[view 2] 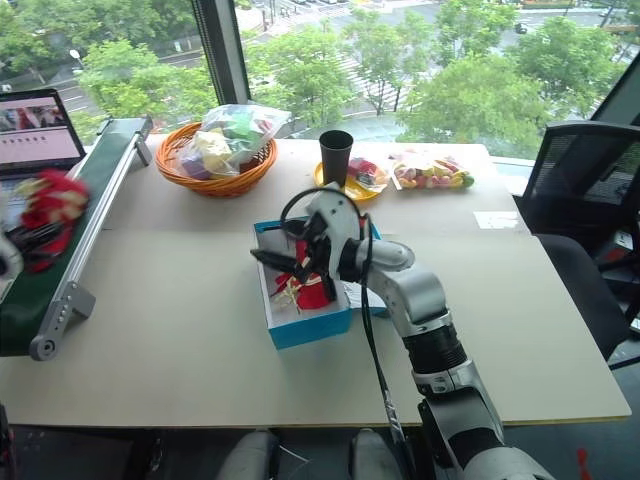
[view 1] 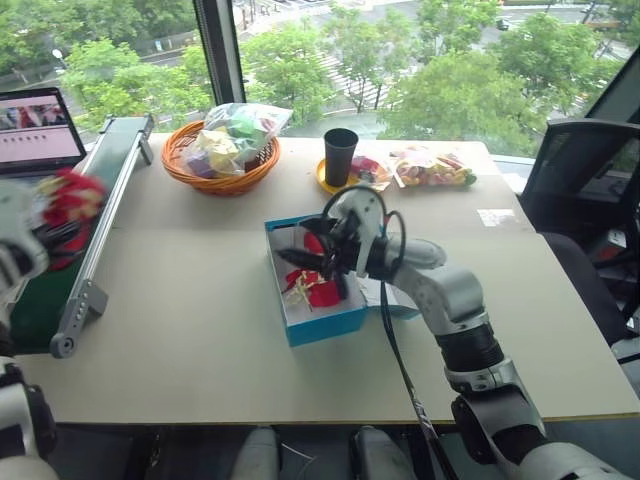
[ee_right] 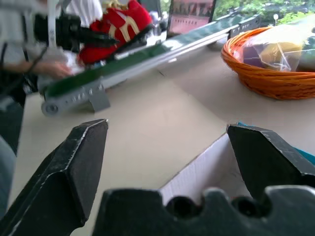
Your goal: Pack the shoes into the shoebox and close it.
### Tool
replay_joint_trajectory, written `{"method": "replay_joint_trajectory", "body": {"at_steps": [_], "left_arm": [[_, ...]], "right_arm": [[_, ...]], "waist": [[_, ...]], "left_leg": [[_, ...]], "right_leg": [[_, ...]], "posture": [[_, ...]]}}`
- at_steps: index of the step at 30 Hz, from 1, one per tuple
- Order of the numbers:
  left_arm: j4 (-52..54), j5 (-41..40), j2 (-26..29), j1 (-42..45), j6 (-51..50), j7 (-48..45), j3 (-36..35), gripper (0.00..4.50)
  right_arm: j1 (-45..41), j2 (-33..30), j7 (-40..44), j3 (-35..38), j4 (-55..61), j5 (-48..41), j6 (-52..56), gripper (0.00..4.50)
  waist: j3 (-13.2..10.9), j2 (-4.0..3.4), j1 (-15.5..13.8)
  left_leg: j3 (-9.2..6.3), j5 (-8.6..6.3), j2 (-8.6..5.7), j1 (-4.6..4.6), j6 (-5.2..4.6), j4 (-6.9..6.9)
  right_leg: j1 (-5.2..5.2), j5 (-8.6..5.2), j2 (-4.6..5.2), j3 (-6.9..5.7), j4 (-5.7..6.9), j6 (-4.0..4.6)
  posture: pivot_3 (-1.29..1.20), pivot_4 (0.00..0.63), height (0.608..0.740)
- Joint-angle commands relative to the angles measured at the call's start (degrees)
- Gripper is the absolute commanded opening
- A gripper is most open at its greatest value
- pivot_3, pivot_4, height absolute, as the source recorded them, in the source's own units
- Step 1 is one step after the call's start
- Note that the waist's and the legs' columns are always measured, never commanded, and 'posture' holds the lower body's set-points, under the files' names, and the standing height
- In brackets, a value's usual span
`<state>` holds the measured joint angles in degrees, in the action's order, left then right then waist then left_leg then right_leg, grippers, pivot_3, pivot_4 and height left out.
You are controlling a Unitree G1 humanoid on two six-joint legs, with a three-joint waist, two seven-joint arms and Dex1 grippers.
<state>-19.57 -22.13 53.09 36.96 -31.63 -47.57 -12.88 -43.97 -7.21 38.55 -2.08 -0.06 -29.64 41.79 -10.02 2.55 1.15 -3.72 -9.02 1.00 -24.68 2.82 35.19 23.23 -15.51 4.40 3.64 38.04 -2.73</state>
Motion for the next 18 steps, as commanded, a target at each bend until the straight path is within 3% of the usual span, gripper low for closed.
{"method": "replay_joint_trajectory", "body": {"at_steps": [1, 7, 14, 18], "left_arm": [[16.2, -6.6, -4.2, 1.3, -8.1, -1.2, 3.0, 0.55], [24.7, -6.6, -12.4, 6.3, -12.1, 2.3, 10.3, 0.55], [25.5, -5.7, -16.0, 7.7, -14.0, 5.0, 11.4, 0.55], [25.8, -5.7, -19.6, 7.2, -15.5, 8.5, 12.2, 0.55]], "right_arm": [[-5.1, 2.0, -6.5, 11.6, -1.1, -11.9, 9.0, 4.50], [-8.0, 0.8, -17.4, 24.6, -10.2, -22.2, 19.8, 4.50], [-1.0, -3.1, -21.3, 27.2, -4.9, -25.2, 25.9, 4.50], [0.8, -1.3, -24.4, 29.2, -0.1, -30.1, 26.0, 4.50]], "waist": [[0.0, 0.00, 0.5], [0.0, -0.06, 1.8], [-0.1, -0.09, 2.4], [-0.1, -0.13, 2.5]], "left_leg": [[0.02, 0.00, -0.01, 0.03, 0.00, 0.00], [0.08, 0.01, 0.07, 0.37, -0.04, -0.28], [0.17, 0.00, 0.02, 0.30, -0.06, -0.30], [0.19, -0.01, -0.03, 0.25, -0.09, -0.17]], "right_leg": [[0.01, 0.00, 0.00, 0.05, 0.00, 0.00], [0.03, -0.01, -0.14, 0.10, 0.04, 0.02], [0.05, -0.01, -0.09, 0.20, -0.02, 0.01], [0.03, -0.02, -0.04, 0.23, -0.03, 0.00]], "posture": [[0.00, 0.150, 0.740], [0.00, 0.150, 0.740], [0.00, 0.150, 0.740], [0.00, 0.150, 0.740]]}}
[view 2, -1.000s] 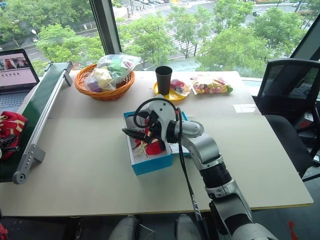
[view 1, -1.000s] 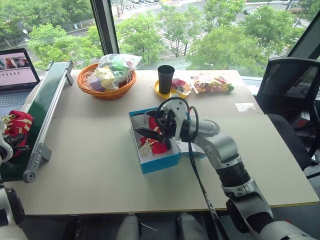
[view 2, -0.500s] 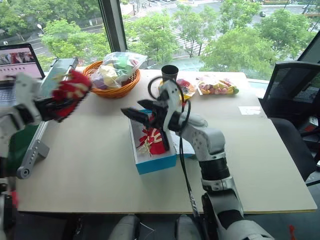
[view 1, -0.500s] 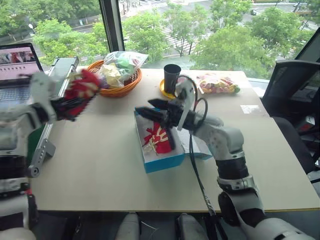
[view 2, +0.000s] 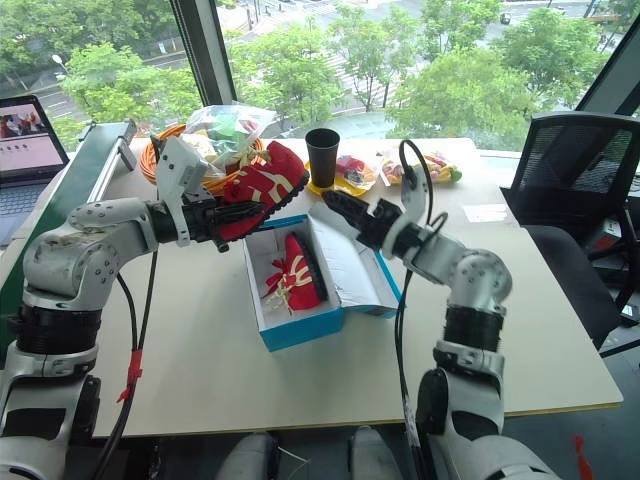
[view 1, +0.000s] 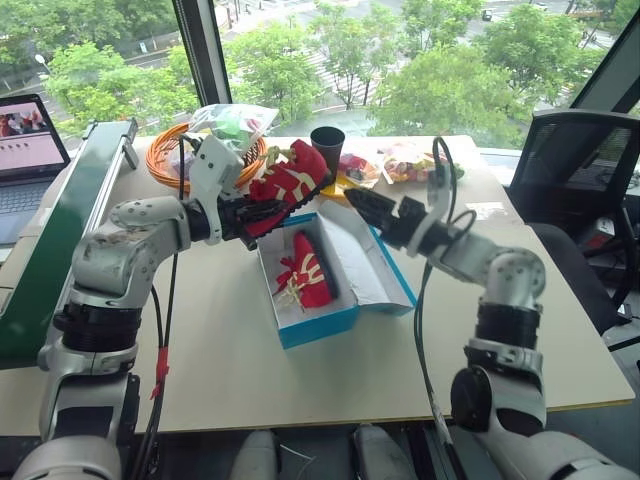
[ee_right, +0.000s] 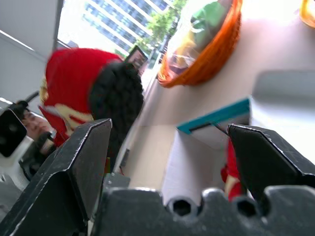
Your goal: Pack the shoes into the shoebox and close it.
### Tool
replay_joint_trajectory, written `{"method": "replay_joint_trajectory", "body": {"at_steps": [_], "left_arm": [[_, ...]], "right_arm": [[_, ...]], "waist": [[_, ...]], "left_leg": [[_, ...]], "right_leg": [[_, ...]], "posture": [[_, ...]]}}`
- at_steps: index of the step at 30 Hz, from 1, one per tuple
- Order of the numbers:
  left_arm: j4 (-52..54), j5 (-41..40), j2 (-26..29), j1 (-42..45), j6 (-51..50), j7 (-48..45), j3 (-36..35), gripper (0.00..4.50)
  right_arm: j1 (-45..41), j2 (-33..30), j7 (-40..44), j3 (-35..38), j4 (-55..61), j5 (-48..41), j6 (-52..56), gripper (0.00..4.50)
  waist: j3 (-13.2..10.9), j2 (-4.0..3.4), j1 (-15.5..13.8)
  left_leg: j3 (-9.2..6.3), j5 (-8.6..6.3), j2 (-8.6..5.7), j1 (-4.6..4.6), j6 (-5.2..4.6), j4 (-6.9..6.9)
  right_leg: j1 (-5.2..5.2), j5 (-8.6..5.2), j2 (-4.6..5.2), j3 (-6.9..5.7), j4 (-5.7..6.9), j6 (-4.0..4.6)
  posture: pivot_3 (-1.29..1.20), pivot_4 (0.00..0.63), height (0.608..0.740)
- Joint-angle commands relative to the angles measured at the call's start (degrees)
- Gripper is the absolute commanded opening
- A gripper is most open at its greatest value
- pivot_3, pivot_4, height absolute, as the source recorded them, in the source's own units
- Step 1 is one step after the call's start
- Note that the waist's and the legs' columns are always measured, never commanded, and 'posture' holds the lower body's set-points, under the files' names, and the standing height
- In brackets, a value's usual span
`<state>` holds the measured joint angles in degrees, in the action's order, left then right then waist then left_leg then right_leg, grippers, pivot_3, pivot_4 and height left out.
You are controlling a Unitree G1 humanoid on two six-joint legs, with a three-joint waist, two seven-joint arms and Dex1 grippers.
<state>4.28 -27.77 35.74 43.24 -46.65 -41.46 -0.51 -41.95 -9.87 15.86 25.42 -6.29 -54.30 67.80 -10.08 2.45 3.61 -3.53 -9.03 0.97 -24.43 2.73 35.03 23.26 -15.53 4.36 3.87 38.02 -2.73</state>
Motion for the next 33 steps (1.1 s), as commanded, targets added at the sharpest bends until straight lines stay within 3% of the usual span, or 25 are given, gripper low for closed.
{"method": "replay_joint_trajectory", "body": {"at_steps": [1, 8, 16, 25, 33], "left_arm": [[2.3, -0.1, -3.2, 0.8, -0.9, 2.9, 0.0, 0.55], [6.5, -0.7, -10.6, 0.3, -2.3, 7.8, 1.0, 0.55], [10.8, -2.2, -16.6, -0.1, -5.3, 11.1, 3.2, 0.55], [11.3, -1.6, -12.9, 0.2, -5.8, 10.7, 0.6, 0.55], [12.3, -2.2, -14.3, 0.1, -6.4, 11.7, 1.3, 0.55]], "right_arm": [[-1.3, 1.9, -2.3, 2.1, 7.1, -6.8, -0.1, 4.50], [-1.6, 4.0, -6.3, 0.5, 13.1, -15.1, 0.2, 4.50], [-1.5, 5.2, -9.7, -5.3, 11.3, -11.7, -3.1, 4.50], [3.4, -1.4, -9.1, -2.1, 12.7, -16.3, -0.9, 4.50], [3.6, -2.7, -10.1, -4.0, 12.5, -18.1, -2.9, 4.50]], "waist": [[0.0, -0.06, 0.2], [0.0, -0.06, 0.2], [0.0, -0.07, 0.2], [0.0, -0.07, 0.0], [-0.1, -0.09, 0.0]], "left_leg": [[0.01, 0.00, 0.00, -0.01, 0.00, 0.05], [0.00, 0.03, -0.01, -0.03, -0.04, 0.06], [0.01, 0.03, -0.01, 0.01, -0.05, 0.10], [0.00, 0.03, -0.02, -0.04, -0.05, 0.08], [0.02, 0.03, 0.00, 0.02, -0.06, 0.10]], "right_leg": [[0.00, 0.00, -0.01, 0.01, 0.00, 0.00], [-0.03, 0.00, -0.01, 0.03, 0.00, -0.01], [-0.04, -0.01, -0.02, 0.04, 0.01, -0.01], [-0.04, -0.01, -0.01, 0.04, -0.04, -0.01], [-0.08, -0.01, -0.04, 0.06, -0.03, -0.02]], "posture": [[0.00, 0.150, 0.740], [0.00, 0.150, 0.740], [0.00, 0.150, 0.740], [0.00, 0.150, 0.740], [0.00, 0.150, 0.740]]}}
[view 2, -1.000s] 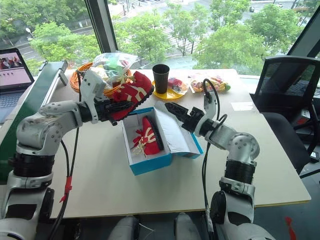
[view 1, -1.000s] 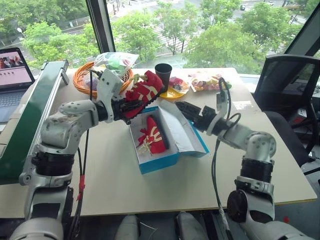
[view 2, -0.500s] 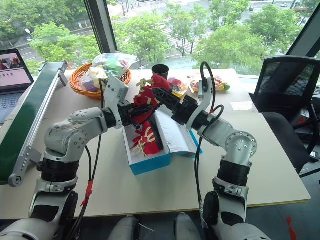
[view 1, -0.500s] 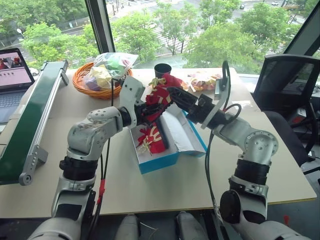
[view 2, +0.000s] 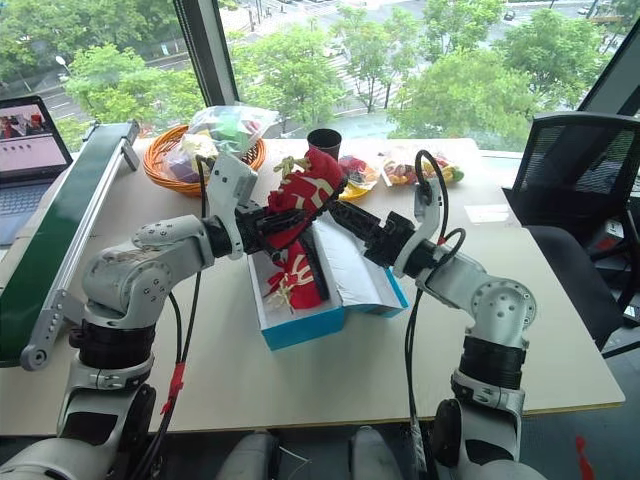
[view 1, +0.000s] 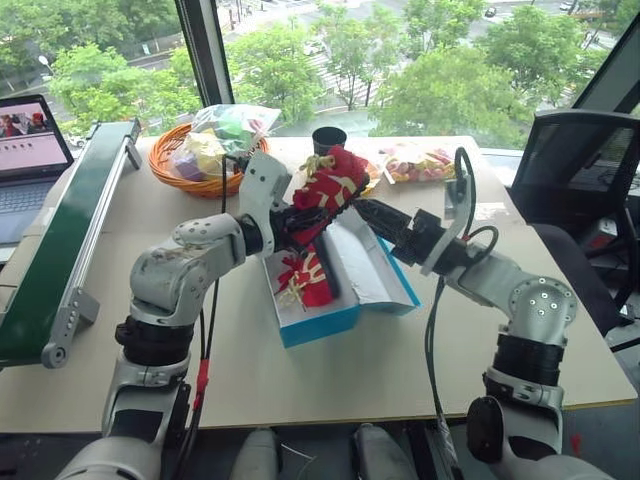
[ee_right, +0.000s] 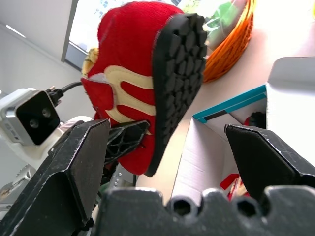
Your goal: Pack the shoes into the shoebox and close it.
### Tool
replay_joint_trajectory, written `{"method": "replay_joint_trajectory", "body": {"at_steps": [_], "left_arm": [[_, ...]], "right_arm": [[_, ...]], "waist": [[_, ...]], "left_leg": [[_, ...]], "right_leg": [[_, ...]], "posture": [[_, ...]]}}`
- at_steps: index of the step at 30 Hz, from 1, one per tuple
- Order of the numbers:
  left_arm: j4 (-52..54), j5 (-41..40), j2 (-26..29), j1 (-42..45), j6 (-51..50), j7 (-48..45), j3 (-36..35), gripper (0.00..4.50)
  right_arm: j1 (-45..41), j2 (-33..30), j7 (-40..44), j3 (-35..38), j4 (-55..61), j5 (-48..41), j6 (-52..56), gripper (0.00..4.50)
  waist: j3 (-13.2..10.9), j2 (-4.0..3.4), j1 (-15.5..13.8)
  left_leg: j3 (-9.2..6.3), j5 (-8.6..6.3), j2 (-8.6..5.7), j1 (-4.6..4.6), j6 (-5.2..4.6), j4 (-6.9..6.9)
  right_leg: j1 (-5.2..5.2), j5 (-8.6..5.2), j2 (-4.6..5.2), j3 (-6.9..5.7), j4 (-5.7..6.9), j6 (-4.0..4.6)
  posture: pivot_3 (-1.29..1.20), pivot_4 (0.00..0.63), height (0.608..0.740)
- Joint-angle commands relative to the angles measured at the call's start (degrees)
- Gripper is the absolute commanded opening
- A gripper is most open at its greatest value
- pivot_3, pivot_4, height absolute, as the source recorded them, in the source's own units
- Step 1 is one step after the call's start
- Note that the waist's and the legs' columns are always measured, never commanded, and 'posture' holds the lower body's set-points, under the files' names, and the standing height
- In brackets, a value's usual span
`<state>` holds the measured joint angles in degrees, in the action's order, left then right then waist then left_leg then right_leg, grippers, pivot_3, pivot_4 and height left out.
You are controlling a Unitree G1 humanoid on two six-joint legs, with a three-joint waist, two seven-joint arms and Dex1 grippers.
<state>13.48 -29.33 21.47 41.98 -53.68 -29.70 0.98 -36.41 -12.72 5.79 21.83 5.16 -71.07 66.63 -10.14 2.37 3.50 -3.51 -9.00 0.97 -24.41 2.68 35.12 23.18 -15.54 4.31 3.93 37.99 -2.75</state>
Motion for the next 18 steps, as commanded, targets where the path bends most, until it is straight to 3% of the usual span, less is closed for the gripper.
{"method": "replay_joint_trajectory", "body": {"at_steps": [1, 11, 18], "left_arm": [[3.1, -0.7, 0.0, 1.3, 0.6, -0.1, -0.1, 0.55], [4.9, -2.2, -3.4, 0.9, -1.1, 1.6, 0.9, 0.55], [5.3, -2.8, -3.7, 1.0, -2.2, 2.6, -0.2, 0.54]], "right_arm": [[-2.3, 0.3, 0.1, -0.8, 0.8, -0.9, -2.3, 4.50], [-12.3, 2.1, 5.5, -6.5, -10.0, 10.5, -11.6, 4.50], [-12.7, 4.1, 3.9, -4.5, -11.3, 12.2, -13.9, 2.65]], "waist": [[0.0, 0.00, 0.2], [0.0, -0.01, 0.3], [0.0, -0.01, -0.3]], "left_leg": [[0.00, 0.00, 0.00, 0.00, 0.00, 0.00], [0.00, 0.00, 0.00, 0.00, 0.00, 0.00], [-0.01, 0.00, -0.03, -0.15, 0.00, 0.01]], "right_leg": [[0.01, 0.00, 0.00, 0.00, 0.00, 0.00], [0.01, 0.00, -0.01, 0.01, 0.01, 0.00], [0.08, 0.00, 0.04, -0.01, -0.02, -0.01]], "posture": [[0.00, 0.150, 0.740], [0.00, 0.150, 0.740], [0.00, 0.150, 0.740]]}}
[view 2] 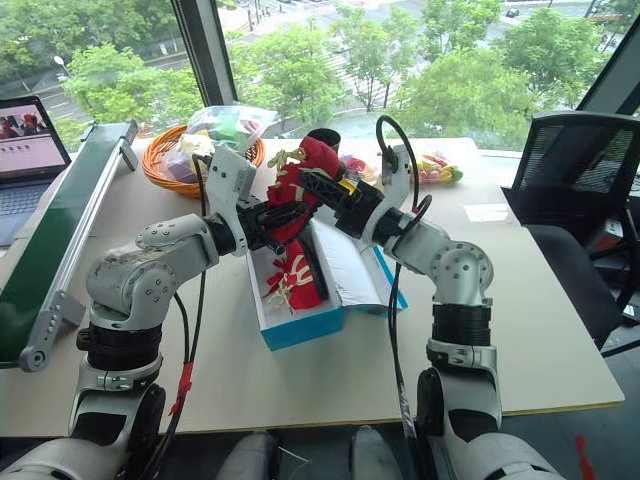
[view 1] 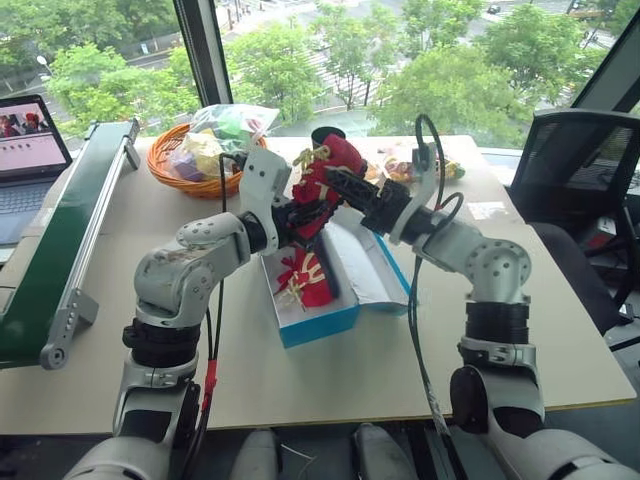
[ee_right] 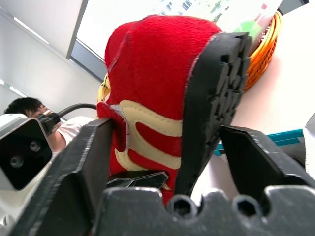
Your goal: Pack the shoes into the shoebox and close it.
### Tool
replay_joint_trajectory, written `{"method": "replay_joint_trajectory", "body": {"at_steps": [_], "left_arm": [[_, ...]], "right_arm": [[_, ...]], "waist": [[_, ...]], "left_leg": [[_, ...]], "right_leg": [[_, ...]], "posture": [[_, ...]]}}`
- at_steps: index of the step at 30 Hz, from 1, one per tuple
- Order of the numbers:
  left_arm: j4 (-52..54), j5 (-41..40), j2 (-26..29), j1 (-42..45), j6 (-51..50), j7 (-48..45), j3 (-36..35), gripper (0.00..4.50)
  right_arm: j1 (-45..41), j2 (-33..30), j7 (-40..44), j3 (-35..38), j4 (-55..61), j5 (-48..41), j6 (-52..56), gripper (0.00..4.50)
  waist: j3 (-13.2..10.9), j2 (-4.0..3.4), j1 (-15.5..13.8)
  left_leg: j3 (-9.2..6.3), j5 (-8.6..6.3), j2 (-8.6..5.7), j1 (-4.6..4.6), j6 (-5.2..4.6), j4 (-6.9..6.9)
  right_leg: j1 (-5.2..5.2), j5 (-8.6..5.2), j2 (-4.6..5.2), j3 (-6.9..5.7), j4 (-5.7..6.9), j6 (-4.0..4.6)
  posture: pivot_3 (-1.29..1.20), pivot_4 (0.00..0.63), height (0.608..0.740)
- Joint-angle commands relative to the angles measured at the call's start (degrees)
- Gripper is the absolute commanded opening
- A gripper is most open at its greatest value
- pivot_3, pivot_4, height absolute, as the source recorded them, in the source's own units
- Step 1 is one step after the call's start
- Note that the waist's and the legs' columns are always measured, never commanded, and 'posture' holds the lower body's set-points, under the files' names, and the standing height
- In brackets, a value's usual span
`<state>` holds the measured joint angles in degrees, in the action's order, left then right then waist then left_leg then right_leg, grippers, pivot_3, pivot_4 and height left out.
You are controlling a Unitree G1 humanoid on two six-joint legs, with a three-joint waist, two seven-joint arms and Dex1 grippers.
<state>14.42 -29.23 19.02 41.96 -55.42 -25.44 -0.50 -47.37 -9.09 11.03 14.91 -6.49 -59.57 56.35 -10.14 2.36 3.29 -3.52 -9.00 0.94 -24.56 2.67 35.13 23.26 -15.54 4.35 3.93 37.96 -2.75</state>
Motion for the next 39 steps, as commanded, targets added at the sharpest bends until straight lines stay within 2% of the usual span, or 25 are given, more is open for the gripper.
{"method": "replay_joint_trajectory", "body": {"at_steps": [1, 5, 8, 9, 12, 14, 17, 22, 26, 28, 31, 34, 36, 39], "left_arm": [[4.4, -3.1, -1.4, 1.0, -0.6, -1.6, 1.0, 0.54], [4.2, -3.6, -2.1, 1.1, -1.4, -1.4, 0.4, 0.54], [3.7, -3.8, -2.4, 1.3, -2.4, -0.8, -0.6, 0.54], [3.5, -4.2, -2.5, 1.2, -2.8, -0.8, -1.3, 1.27], [3.2, -4.8, -2.3, 1.2, -3.4, -0.3, -3.3, 2.17], [2.9, -5.1, -0.2, 1.3, -3.9, -0.5, -5.1, 2.96], [2.3, -5.0, 4.5, 0.4, -4.5, -2.3, -6.4, 3.91], [0.3, -3.8, 16.2, -4.0, -3.4, -7.0, -8.5, 3.91], [-4.1, -0.4, 24.0, -8.8, -0.7, -8.2, -11.2, 3.91], [-3.4, 0.1, 27.3, -12.5, 1.3, -11.1, -11.2, 3.91], [-1.5, -0.8, 29.2, -16.9, 3.4, -14.6, -11.3, 3.91], [0.9, -2.5, 28.9, -20.7, 4.1, -17.0, -11.5, 3.91], [5.1, -2.9, 31.0, -27.6, 7.3, -22.5, -11.1, 3.91], [6.5, -2.6, 32.9, -31.8, 10.5, -25.8, -12.0, 3.91]], "right_arm": [[-2.1, 0.7, -2.0, 2.9, -0.1, 0.9, -4.2, 2.34], [-3.0, 1.0, -2.7, 3.6, -0.9, 1.6, -5.4, 1.40], [-3.8, 1.0, -3.1, 3.9, -1.3, 2.1, -5.9, 1.01], [-4.0, 1.0, -3.2, 3.9, -1.4, 2.3, -6.1, 0.93], [-4.5, 0.9, -3.5, 3.8, -1.7, 3.4, -6.5, 0.80], [-5.4, 0.5, -3.9, 3.9, -2.1, 4.4, -7.2, 0.70], [-7.1, -0.8, -4.2, 2.8, -2.4, 6.7, -7.0, 0.70], [-13.9, -4.1, -6.0, -0.2, -1.0, 5.9, 3.9, 0.70], [-14.6, -9.1, 1.2, -7.3, 0.0, 9.4, 8.2, 0.70], [-12.1, -11.2, 6.4, -15.0, 2.2, 12.1, 9.2, 0.70], [-8.9, -12.2, 12.9, -21.5, 4.5, 14.8, 7.7, 0.70], [-8.0, -11.8, 15.6, -23.3, 4.2, 16.1, 7.4, 0.70], [-7.7, -11.0, 16.9, -25.2, 1.8, 18.0, 7.3, 0.70], [-8.2, -10.6, 18.5, -25.8, 0.4, 19.5, 8.5, 0.70]], "waist": [[0.0, 0.00, -0.2], [0.0, -0.01, -0.4], [0.0, -0.01, -0.4], [0.0, -0.01, -0.4], [0.0, -0.01, -0.7], [0.0, -0.01, -0.7], [0.0, -0.03, -0.5], [-0.1, -0.17, 0.7], [-0.1, -0.19, 0.8], [-0.1, -0.19, 0.7], [-0.1, -0.19, 0.4], [-0.2, -0.19, 0.1], [-0.2, -0.18, 0.2], [-0.2, -0.19, 0.5]], "left_leg": [[0.00, 0.00, 0.00, 0.00, 0.00, 0.00], [0.00, 0.00, 0.01, 0.02, 0.00, 0.00], [0.00, 0.00, 0.01, 0.02, 0.00, 0.02], [0.00, 0.00, 0.01, 0.03, 0.00, 0.01], [0.00, 0.00, 0.01, 0.02, 0.00, 0.01], [0.00, 0.00, -0.01, 0.00, 0.00, 0.01], [0.01, 0.00, 0.01, 0.02, 0.00, 0.00], [0.03, 0.00, 0.02, 0.05, 0.00, -0.07], [0.02, 0.00, 0.05, 0.08, 0.00, -0.16], [0.02, 0.00, 0.04, 0.07, 0.00, -0.18], [0.03, -0.01, 0.02, 0.04, -0.02, -0.19], [0.02, -0.01, 0.03, -0.12, -0.01, -0.10], [0.03, -0.01, 0.02, -0.17, -0.01, -0.06], [0.05, -0.01, 0.07, -0.12, 0.00, -0.16]], "right_leg": [[0.00, 0.00, 0.00, 0.00, 0.00, 0.00], [0.00, 0.00, -0.02, 0.00, 0.01, 0.00], [0.00, 0.00, -0.02, 0.00, 0.01, 0.00], [0.00, 0.00, -0.02, 0.00, 0.01, 0.00], [0.00, 0.00, -0.01, 0.00, 0.01, 0.00], [0.00, 0.00, 0.01, 0.00, 0.00, 0.00], [0.03, 0.00, -0.02, 0.00, 0.01, 0.00], [0.06, 0.00, -0.02, 0.01, 0.03, 0.00], [0.10, 0.00, -0.04, 0.01, 0.01, 0.01], [0.10, -0.01, -0.03, 0.00, -0.02, 0.01], [0.06, -0.01, 0.00, 0.00, -0.16, 0.01], [0.14, -0.01, 0.00, -0.02, -0.16, 0.01], [0.21, 0.00, 0.03, -0.01, -0.07, 0.01], [0.24, 0.00, 0.00, -0.01, -0.06, 0.02]], "posture": [[0.00, 0.150, 0.740], [0.00, 0.150, 0.740], [0.00, 0.150, 0.740], [0.00, 0.150, 0.740], [0.00, 0.150, 0.740], [0.00, 0.150, 0.740], [0.00, 0.150, 0.740], [0.00, 0.150, 0.740], [0.00, 0.150, 0.740], [0.00, 0.150, 0.740], [0.00, 0.150, 0.740], [0.00, 0.150, 0.740], [0.00, 0.150, 0.740], [0.00, 0.150, 0.740]]}}
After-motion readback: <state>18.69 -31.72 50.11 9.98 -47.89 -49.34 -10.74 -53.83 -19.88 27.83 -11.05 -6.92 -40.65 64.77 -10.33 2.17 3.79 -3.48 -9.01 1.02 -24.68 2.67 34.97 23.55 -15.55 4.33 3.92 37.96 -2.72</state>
